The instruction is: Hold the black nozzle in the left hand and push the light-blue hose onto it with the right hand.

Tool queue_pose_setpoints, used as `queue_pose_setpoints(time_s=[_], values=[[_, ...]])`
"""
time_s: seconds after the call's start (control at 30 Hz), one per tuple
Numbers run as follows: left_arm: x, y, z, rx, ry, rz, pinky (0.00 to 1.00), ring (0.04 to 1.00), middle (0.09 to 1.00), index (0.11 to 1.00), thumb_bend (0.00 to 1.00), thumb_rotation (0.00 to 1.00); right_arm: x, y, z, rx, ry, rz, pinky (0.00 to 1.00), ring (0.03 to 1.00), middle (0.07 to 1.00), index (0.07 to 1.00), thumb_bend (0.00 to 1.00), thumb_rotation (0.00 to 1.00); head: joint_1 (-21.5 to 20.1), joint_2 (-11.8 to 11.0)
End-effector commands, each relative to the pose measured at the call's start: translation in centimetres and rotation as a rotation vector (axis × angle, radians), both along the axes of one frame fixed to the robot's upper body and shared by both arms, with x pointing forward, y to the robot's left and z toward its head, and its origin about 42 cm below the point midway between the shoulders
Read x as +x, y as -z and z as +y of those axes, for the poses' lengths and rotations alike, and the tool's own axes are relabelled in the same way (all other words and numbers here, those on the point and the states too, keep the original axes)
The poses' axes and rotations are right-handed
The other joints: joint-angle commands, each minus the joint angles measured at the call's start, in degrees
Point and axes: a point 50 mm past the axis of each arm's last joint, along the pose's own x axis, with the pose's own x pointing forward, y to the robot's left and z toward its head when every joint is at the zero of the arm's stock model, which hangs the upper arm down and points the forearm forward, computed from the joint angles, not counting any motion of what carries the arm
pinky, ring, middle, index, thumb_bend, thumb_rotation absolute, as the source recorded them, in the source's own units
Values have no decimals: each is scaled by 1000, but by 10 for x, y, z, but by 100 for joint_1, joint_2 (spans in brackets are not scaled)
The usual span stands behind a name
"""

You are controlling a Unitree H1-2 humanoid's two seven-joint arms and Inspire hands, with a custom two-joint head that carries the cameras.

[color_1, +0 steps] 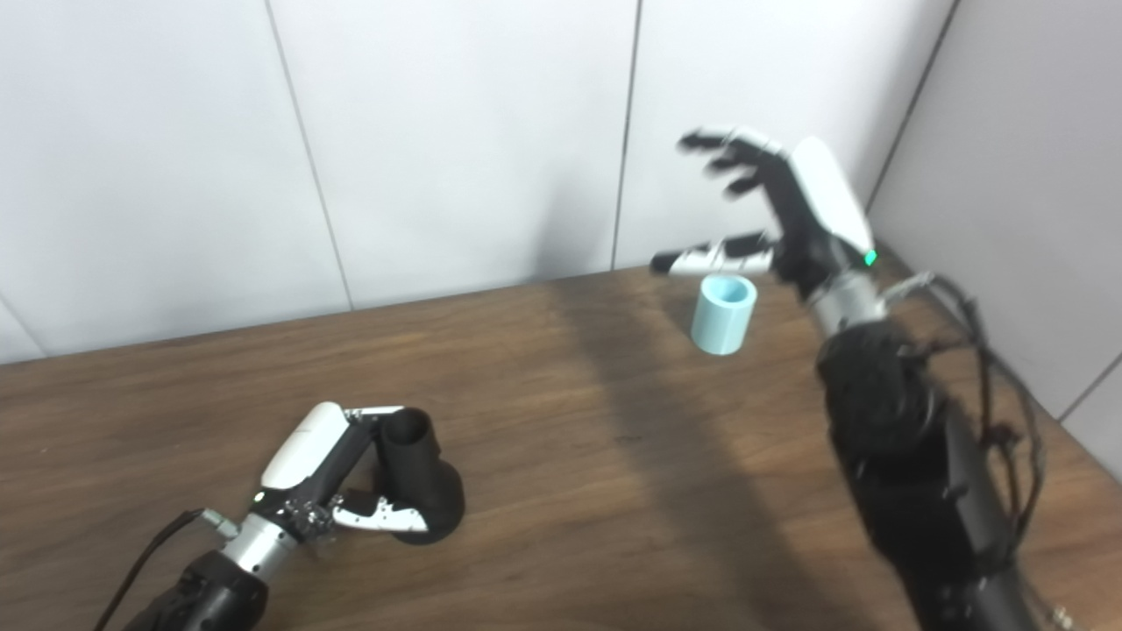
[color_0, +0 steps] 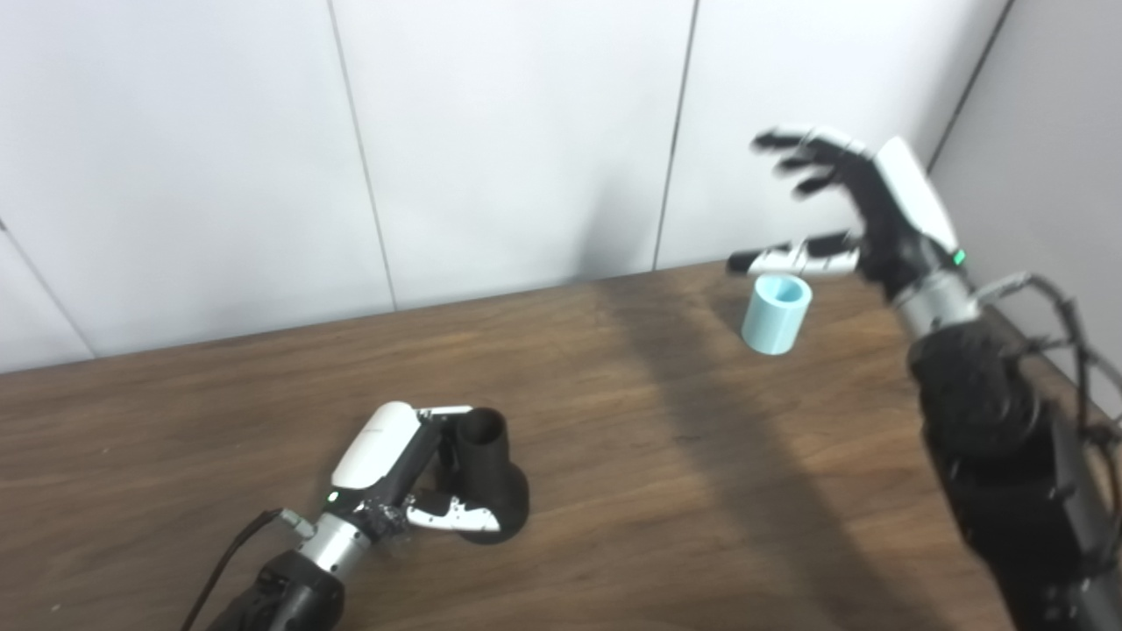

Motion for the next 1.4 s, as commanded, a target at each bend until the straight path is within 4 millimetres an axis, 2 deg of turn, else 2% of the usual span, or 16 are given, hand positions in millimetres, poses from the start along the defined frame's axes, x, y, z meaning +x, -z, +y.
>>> queue_pose_setpoints(time_s=[0.0,0.1,0.2,0.5,0.63,0.67,0.7,0.8,0.93,1.03,1.13,1.27,1.37], values=[[-31,57,33,147,-20,176,387,426,500,498,504,0,8,-12,-14,-43,35,6,740,856,884,820,844,203,-55,-16],[-30,58,36,144,-16,178,395,430,502,491,504,0,19,-9,-30,-49,63,68,813,919,941,863,847,201,-101,-23],[-30,57,37,148,-18,192,393,429,502,500,504,0,29,-3,-46,7,68,134,835,931,957,890,843,210,-116,-36],[-32,59,40,161,-4,200,391,423,500,497,504,0,48,22,-66,200,13,257,881,994,999,969,808,191,-110,-63],[-34,62,41,175,14,208,408,422,493,501,504,0,58,42,-67,241,21,287,829,948,997,999,820,241,-105,-74],[-35,63,41,173,13,211,413,423,492,501,504,0,60,46,-66,244,22,293,746,899,984,1000,811,240,-78,-66],[-35,63,41,171,12,212,414,423,492,501,504,0,62,47,-65,245,22,296,723,887,982,1000,805,237,-78,-66],[-36,64,41,163,9,218,413,424,494,501,504,0,68,58,-62,236,28,333,769,910,985,1000,799,245,-72,-73],[-36,63,42,165,11,212,414,425,492,500,504,0,77,74,-64,205,33,387,768,907,979,1000,839,356,-64,-56],[-36,63,43,162,8,216,415,426,494,500,504,0,80,84,-61,245,23,415,768,919,982,1000,827,365,-47,-43],[-37,64,44,164,7,217,414,426,496,499,504,0,82,94,-61,279,-1,434,830,948,995,1000,830,371,-60,-27],[-38,63,44,166,10,220,419,429,495,499,504,0,87,109,-63,282,5,472,820,927,991,1000,838,380,-56,-9],[-39,63,44,153,11,225,416,432,499,499,504,0,87,115,-62,283,5,490,820,928,988,1000,806,349,-56,-9]])
